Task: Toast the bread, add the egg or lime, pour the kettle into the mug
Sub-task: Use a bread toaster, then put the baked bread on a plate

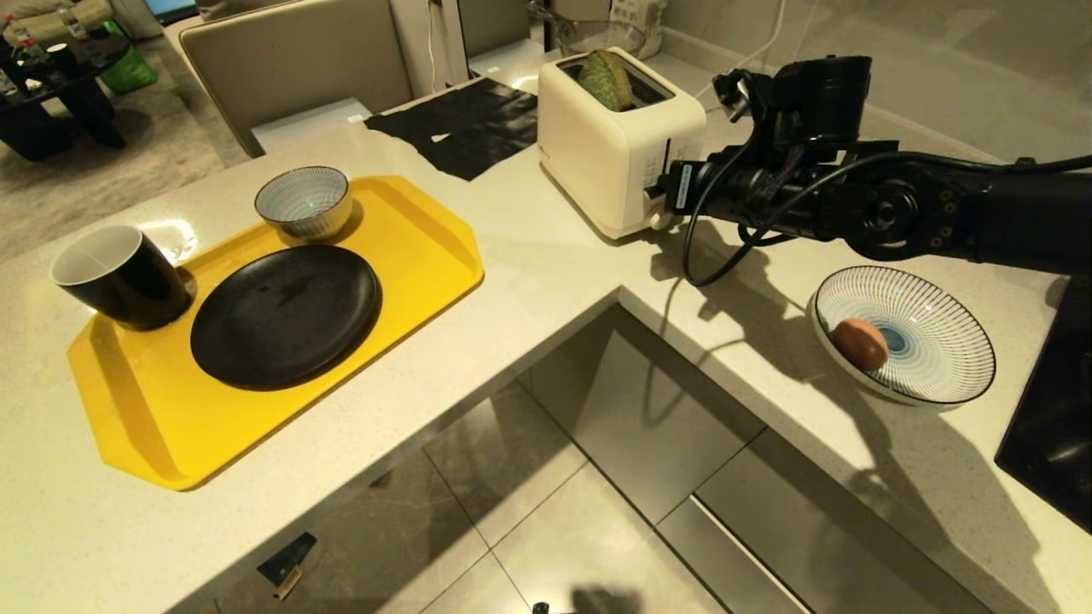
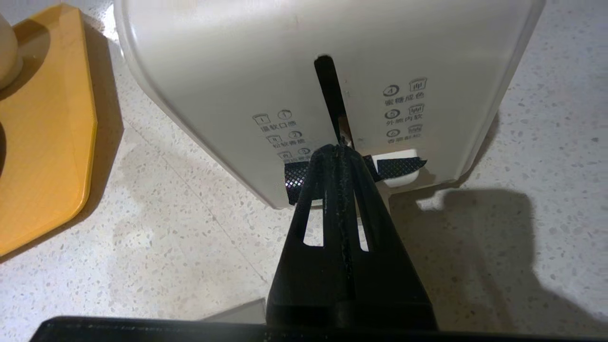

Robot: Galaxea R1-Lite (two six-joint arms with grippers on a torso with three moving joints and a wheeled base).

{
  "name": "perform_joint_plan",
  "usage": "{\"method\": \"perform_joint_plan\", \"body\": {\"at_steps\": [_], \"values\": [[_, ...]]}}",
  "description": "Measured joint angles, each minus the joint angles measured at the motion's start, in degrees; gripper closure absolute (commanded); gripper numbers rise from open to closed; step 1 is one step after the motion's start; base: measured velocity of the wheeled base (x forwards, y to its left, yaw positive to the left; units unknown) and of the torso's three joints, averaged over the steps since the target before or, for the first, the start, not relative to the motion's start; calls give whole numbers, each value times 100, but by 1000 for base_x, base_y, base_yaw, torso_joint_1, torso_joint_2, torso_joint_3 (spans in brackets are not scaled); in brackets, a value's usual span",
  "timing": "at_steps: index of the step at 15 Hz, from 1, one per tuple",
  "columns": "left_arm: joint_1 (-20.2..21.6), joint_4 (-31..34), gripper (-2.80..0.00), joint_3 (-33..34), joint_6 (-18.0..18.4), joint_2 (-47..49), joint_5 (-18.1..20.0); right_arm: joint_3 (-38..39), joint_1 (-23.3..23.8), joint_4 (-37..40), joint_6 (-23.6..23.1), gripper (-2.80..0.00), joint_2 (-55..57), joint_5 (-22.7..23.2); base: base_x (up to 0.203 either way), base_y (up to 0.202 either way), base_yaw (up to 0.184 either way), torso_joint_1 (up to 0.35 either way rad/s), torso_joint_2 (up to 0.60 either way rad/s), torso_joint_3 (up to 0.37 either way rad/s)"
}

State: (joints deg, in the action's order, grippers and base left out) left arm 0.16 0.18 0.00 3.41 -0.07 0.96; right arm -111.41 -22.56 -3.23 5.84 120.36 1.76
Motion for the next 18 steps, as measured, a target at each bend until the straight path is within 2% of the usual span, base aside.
{"method": "perform_joint_plan", "body": {"at_steps": [3, 7, 10, 13, 15, 18], "values": [[0, 0, 0, 0, 0, 0, 0, 2, 4, -277, 2, 0, -316, -332, 0, 0, 0, 0, 0, 0], [2, 2, 0, 0, 0, 0, 0, 68, 18, -261, -13, 0, -1066, -336, 0, 0, 0, 0, 0, 0], [0, 0, 0, 0, 2, 0, 0, 124, 3, 101, -100, 0, -1701, -262, 0, 0, 0, 0, 0, 0], [2, -2, 0, 0, 0, 0, 0, 102, -269, 631, -186, 0, -2166, -138, 0, 0, 0, 0, 0, 0], [1, 1, 0, 0, 0, 0, -2, -47, -407, 919, -420, 0, -2259, -147, 0, 0, 0, 0, 0, 0], [0, 0, 0, 0, 1, 0, -2, -100, -500, 849, -674, 0, -2163, -147, 0, 0, 0, 0, 0, 0]]}}
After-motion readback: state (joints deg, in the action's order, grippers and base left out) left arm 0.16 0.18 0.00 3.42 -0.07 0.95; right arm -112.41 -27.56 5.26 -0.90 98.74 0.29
